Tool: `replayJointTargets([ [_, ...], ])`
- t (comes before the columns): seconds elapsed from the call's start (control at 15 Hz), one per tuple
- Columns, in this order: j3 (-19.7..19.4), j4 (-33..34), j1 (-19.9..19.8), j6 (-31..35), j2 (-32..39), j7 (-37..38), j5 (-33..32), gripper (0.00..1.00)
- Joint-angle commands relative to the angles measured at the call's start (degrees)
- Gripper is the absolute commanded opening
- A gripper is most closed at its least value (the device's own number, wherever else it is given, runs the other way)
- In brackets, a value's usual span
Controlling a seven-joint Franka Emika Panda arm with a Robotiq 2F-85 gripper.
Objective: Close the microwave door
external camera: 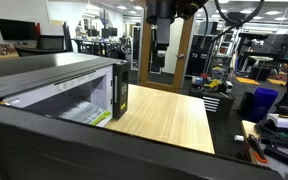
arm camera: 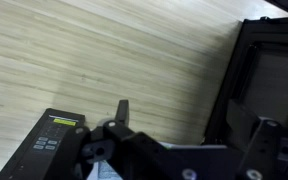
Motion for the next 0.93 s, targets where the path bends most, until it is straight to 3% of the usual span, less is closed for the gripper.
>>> replayJointTargets([
  [0.0,-0.3,0.1,0.3,-0.2,0.0,0.1,0.0,1.00],
  [0.6,-0.3,0.2,0.4,-0.5,-0.1,-0.7,0.5,1.00],
  [0.87,1.2,-0.2,2.2,-0.2,-1.8,-2.4,0.8,1.00],
])
